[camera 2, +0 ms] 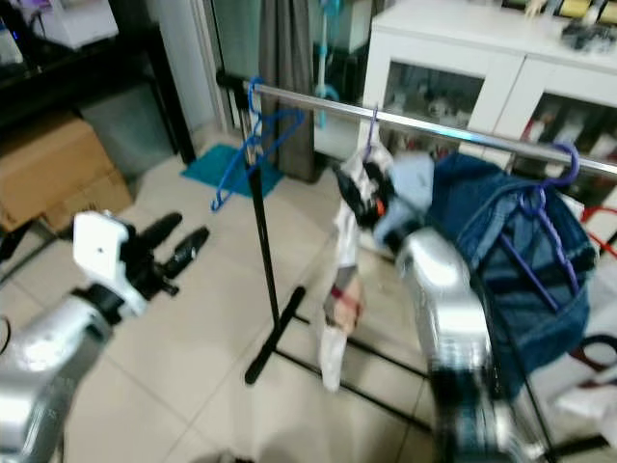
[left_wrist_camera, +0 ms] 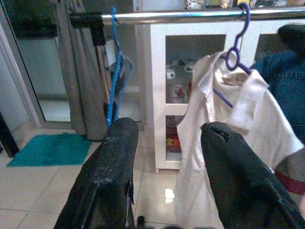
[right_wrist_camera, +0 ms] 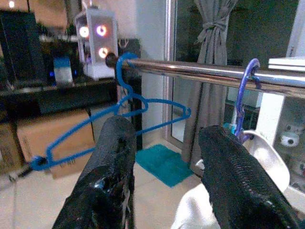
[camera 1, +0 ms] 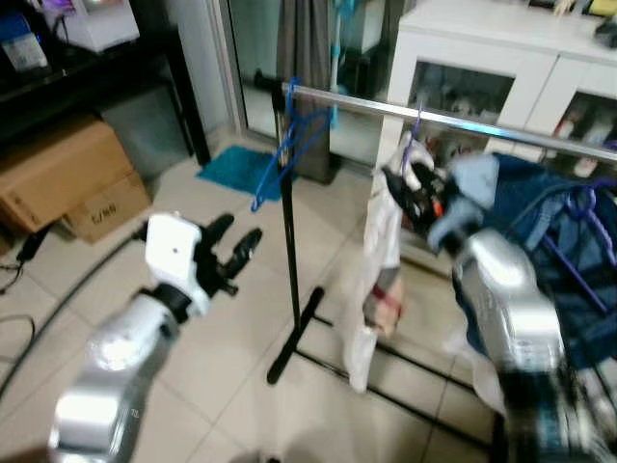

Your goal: Hang hanger

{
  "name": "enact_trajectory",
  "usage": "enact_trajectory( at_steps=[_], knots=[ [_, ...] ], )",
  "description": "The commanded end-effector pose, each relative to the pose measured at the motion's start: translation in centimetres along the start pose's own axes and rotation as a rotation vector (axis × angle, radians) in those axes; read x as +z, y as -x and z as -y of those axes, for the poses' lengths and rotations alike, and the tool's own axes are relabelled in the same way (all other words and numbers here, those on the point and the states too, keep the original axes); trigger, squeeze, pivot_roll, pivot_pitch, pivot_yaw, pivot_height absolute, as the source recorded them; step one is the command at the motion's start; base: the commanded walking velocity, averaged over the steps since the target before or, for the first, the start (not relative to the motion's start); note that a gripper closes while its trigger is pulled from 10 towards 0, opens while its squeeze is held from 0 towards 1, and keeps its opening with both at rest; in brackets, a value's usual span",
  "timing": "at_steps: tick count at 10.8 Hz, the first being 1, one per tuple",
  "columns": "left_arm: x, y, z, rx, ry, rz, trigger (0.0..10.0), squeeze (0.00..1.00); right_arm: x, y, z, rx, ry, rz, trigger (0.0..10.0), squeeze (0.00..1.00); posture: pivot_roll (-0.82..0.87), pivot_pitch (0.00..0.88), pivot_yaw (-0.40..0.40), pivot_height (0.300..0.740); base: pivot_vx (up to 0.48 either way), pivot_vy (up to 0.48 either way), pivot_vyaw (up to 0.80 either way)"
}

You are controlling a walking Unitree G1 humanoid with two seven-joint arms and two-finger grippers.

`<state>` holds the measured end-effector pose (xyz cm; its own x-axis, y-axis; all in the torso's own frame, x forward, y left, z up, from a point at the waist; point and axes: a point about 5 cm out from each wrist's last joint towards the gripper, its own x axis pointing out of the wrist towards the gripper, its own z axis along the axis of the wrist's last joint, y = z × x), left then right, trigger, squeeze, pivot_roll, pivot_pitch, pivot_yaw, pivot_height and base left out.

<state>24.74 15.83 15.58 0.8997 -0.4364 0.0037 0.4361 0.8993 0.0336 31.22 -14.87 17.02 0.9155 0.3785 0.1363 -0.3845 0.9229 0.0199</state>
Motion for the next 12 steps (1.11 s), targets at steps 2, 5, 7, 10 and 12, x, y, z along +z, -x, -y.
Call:
enact_trajectory(
  at_steps=[2, 5, 7, 10, 12],
  knots=[
    [-0.2, -0.2, 0.5, 0.024, -0.027, -0.003, 10.0, 0.0, -0.7, 1.4, -0.8, -0.044, 0.092, -0.056, 10.0, 0.0, -0.08, 0.0, 0.06, 0.74, 0.0, -0.48, 0.0],
    [-0.3, 0.1, 0.2, 0.057, -0.036, -0.004, 10.0, 0.0, -0.9, 2.2, -1.3, -0.118, 0.025, -0.103, 10.0, 0.0, -0.07, 0.0, 0.049, 0.74, 0.0, -0.48, 0.0],
    [-0.5, 0.1, 0.2, 0.062, -0.062, -0.013, 10.0, 0.0, -0.9, 2.5, -1.2, -0.152, 0.028, -0.124, 10.0, 0.02, -0.07, 0.0, 0.05, 0.74, 0.0, -0.437, 0.0],
    [-0.5, -0.2, 0.5, 0.073, -0.05, -0.003, 10.0, 0.0, -0.9, 2.9, -1.4, -0.145, 0.02, -0.14, 10.0, 0.0, -0.08, 0.0, 0.057, 0.74, 0.0, 0.0, 0.0],
    [-0.4, -0.2, 0.4, 0.06, -0.042, 0.007, 10.0, 0.0, -1.0, 2.9, -2.0, -0.111, 0.015, -0.153, 10.0, 0.01, -0.08, 0.0, 0.06, 0.74, 0.0, 0.0, 0.0]
  ],
)
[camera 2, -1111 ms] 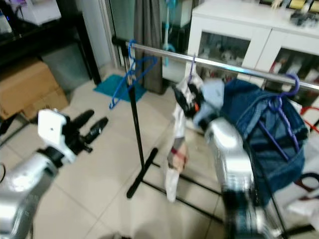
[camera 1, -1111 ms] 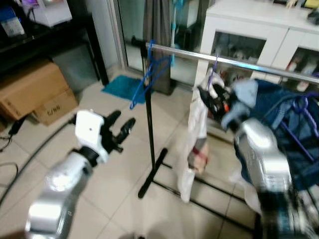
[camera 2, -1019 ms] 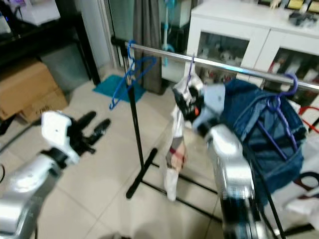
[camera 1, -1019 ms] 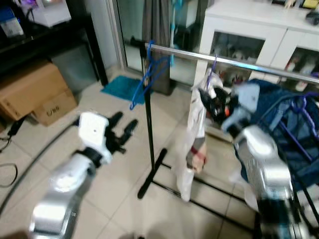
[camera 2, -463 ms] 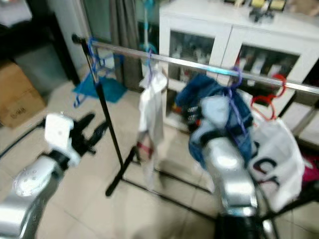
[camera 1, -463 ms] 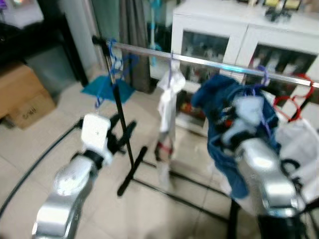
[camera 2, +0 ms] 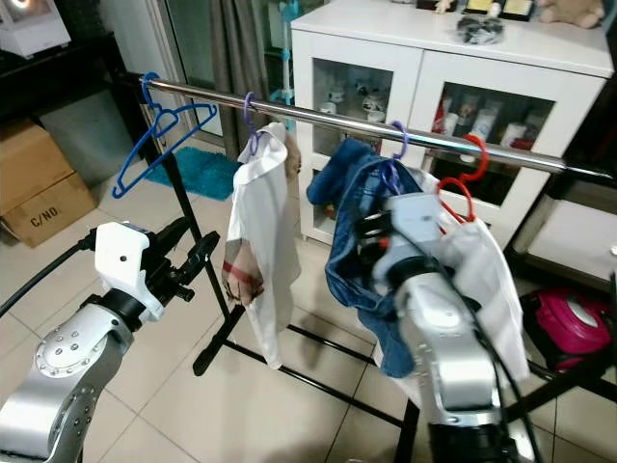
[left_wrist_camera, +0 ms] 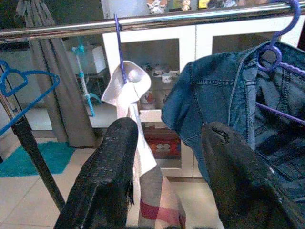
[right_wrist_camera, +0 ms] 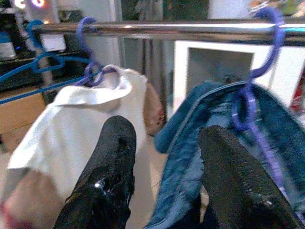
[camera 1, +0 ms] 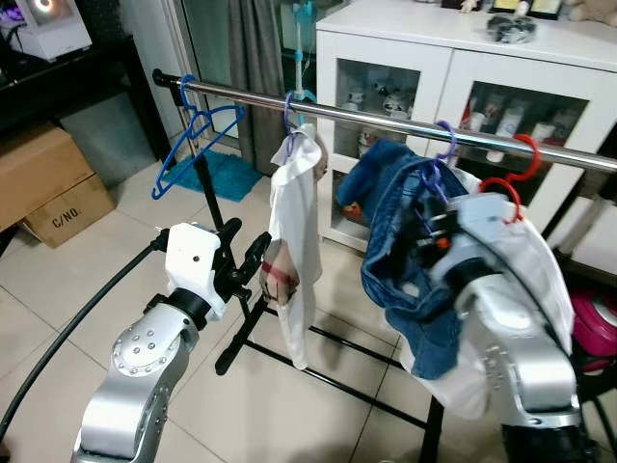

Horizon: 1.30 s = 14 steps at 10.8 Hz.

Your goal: Hang hanger

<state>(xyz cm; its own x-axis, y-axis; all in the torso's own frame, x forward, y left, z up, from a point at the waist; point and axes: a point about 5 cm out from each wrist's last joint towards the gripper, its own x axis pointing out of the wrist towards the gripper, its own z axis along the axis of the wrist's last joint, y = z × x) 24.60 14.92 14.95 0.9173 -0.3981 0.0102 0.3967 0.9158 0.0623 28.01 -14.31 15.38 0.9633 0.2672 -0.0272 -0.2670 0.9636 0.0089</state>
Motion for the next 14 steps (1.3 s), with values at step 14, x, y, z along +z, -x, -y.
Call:
enact_trajectory(
  at_steps=[14],
  knots=[
    [0.0, 0.8, -0.5, -0.017, -0.022, -0.009, 10.0, 0.0, 1.4, -0.2, -2.6, 0.183, 0.042, 0.036, 10.0, 0.0, -0.07, 0.0, 0.051, 0.74, 0.166, 0.0, -0.16]
  ],
)
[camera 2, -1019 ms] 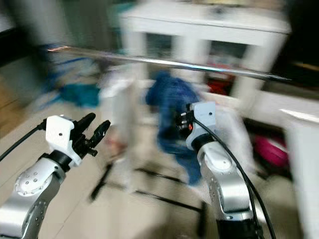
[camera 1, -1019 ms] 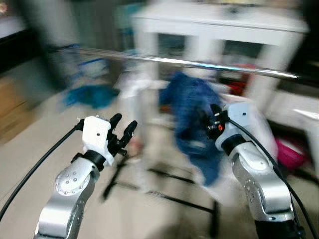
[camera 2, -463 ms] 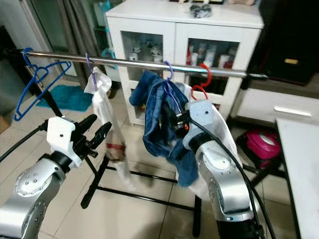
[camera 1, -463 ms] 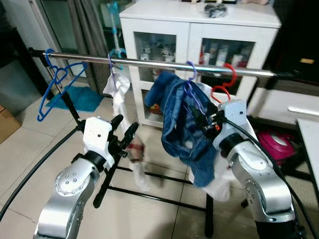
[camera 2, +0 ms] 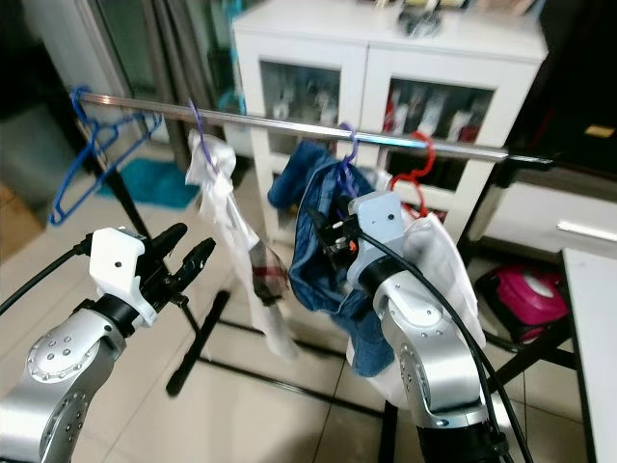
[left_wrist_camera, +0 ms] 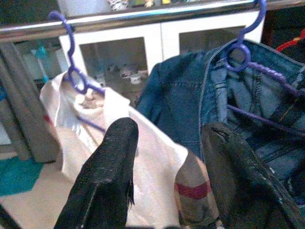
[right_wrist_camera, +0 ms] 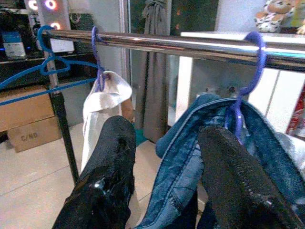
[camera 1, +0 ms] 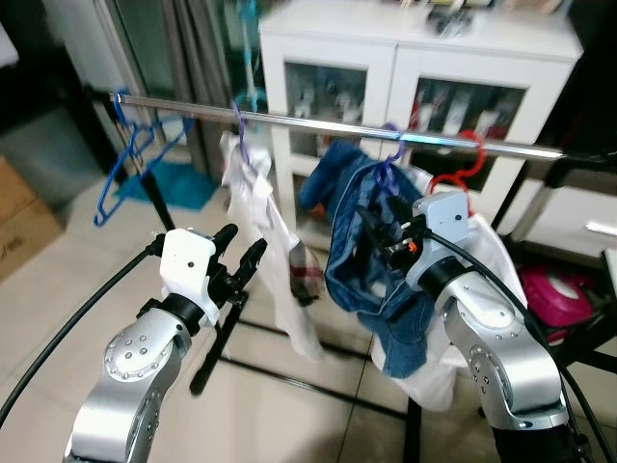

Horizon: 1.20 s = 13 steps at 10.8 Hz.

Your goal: Hang hanger

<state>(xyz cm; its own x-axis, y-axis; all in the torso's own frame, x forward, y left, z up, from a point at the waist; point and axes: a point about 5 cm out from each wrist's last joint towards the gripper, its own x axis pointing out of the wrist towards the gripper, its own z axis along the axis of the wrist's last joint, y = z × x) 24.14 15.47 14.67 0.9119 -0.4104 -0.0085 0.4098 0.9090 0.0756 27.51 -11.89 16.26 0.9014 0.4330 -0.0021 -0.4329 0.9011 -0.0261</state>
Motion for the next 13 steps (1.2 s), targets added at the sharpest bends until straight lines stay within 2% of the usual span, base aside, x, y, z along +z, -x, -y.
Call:
enact_trajectory(
  at_steps=[1, 2, 4, 8, 9, 11, 12, 13],
  knots=[
    [0.3, 0.2, -0.2, -0.004, -0.005, 0.011, 10.0, 0.0, 0.6, -0.1, -0.3, 0.025, 0.013, 0.015, 10.0, 0.0, -0.07, 0.0, 0.051, 0.74, 0.274, 0.0, 0.0],
    [0.3, 0.2, -0.2, -0.005, -0.005, 0.012, 10.0, 0.0, 0.6, -0.1, -0.3, 0.031, 0.015, 0.014, 10.0, 0.0, -0.07, 0.0, 0.042, 0.74, 0.3, 0.0, 0.0],
    [0.3, 0.3, -0.2, -0.004, -0.003, 0.016, 10.0, 0.0, 0.5, -0.1, -0.4, 0.044, 0.014, 0.001, 10.0, 0.0, -0.07, 0.0, 0.043, 0.74, 0.336, 0.0, -0.72],
    [0.5, 0.2, -0.1, -0.012, 0.006, 0.025, 10.0, 0.0, 0.6, 0.0, -0.7, 0.078, 0.034, 0.004, 10.0, 0.0, -0.07, 0.0, 0.047, 0.74, 0.328, 0.0, 0.0],
    [0.3, 0.4, 0.1, -0.038, 0.021, 0.009, 10.0, 0.0, 0.8, 0.1, -0.9, 0.101, 0.045, 0.0, 10.0, 0.0, -0.07, 0.0, 0.047, 0.74, 0.0, 0.0, 0.0],
    [-0.1, 1.3, 0.7, -0.153, -0.013, -0.032, 10.0, 0.0, 0.9, 0.3, -0.8, 0.123, 0.055, -0.015, 10.0, 0.01, -0.07, 0.0, 0.047, 0.74, 0.0, 0.0, 0.0],
    [-0.5, 2.0, 0.6, -0.235, -0.034, -0.094, 10.0, 0.0, 1.0, 0.3, -0.7, 0.129, 0.047, -0.044, 10.0, 1.0, -0.07, 0.0, 0.04, 0.74, 0.0, 0.0, 0.0],
    [-0.6, 2.4, 0.3, -0.271, -0.044, -0.124, 10.0, 0.0, 1.0, 0.2, -0.6, 0.131, 0.035, -0.073, 10.0, 1.0, -0.07, 0.0, 0.037, 0.74, 0.0, 0.0, 0.0]
  ],
)
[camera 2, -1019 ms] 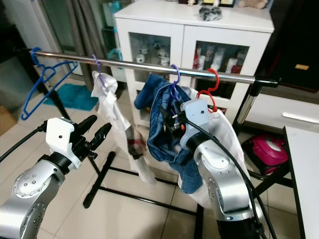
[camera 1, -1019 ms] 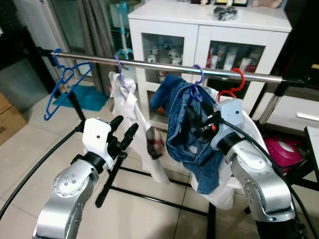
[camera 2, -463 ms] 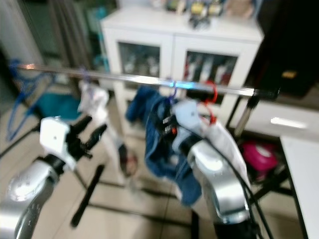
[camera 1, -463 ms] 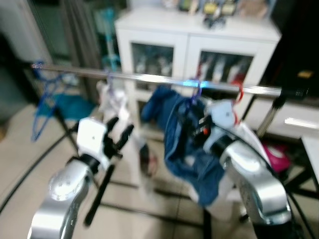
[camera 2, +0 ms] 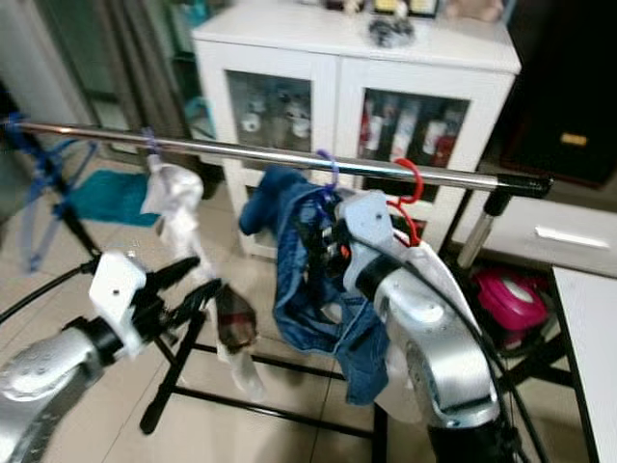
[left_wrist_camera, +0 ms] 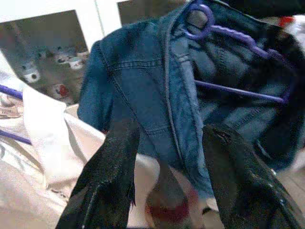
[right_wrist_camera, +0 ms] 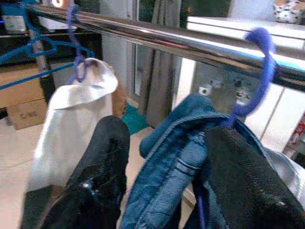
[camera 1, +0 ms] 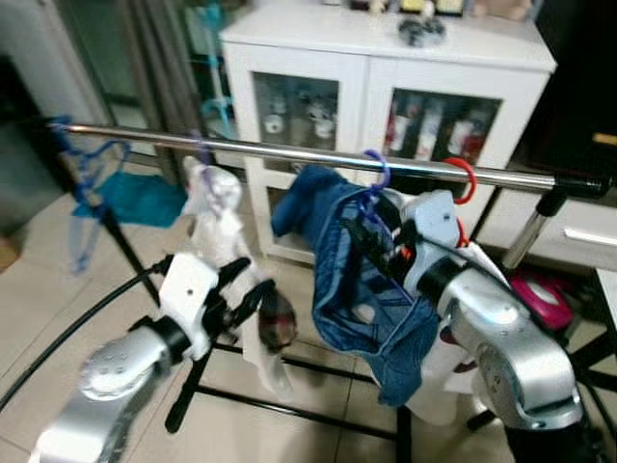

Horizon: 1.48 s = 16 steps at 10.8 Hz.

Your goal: Hang hanger

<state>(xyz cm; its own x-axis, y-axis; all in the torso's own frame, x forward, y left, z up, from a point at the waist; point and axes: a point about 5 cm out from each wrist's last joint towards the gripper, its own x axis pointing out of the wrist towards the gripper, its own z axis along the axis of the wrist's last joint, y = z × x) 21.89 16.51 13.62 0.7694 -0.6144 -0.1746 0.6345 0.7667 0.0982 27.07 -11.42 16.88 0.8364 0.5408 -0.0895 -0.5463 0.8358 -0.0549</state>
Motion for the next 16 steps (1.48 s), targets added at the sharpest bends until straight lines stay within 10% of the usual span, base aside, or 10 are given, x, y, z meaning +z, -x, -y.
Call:
enact_trajectory(
  at_steps=[1, 5, 6, 14, 16],
  knots=[
    [0.3, 0.4, 0.2, -0.048, -0.007, -0.014, 10.0, 0.0, 0.1, -0.1, 0.3, -0.009, 0.005, -0.028, 10.0, 1.0, -0.07, 0.0, 0.035, 0.74, 0.0, 0.0, 0.0],
    [0.3, 0.7, 1.0, -0.151, 0.005, -0.009, 10.0, 0.0, -1.1, -1.2, 2.0, -0.099, -0.049, -0.176, 10.0, 0.91, -0.08, 0.0, 0.034, 0.74, 0.0, 0.0, 0.0],
    [0.6, 0.6, 1.4, -0.185, -0.003, 0.01, 10.0, 0.0, -1.0, -1.7, 2.6, -0.109, -0.131, -0.192, 10.0, 0.0, -0.08, 0.0, 0.032, 0.74, 0.0, 0.0, 0.0],
    [-0.2, 0.6, 1.5, -0.214, -0.044, -0.032, 10.0, 0.0, -1.3, -3.0, 2.6, -0.045, -0.106, -0.229, 10.0, 0.0, -0.08, 0.0, 0.032, 0.74, 0.0, 0.0, 0.0],
    [-0.3, 0.6, 1.4, -0.21, -0.054, -0.035, 10.0, 0.0, -1.4, -3.5, 2.4, -0.017, -0.099, -0.232, 5.5, 0.0, -0.08, 0.0, 0.03, 0.74, 0.0, 0.0, 0.0]
  ],
)
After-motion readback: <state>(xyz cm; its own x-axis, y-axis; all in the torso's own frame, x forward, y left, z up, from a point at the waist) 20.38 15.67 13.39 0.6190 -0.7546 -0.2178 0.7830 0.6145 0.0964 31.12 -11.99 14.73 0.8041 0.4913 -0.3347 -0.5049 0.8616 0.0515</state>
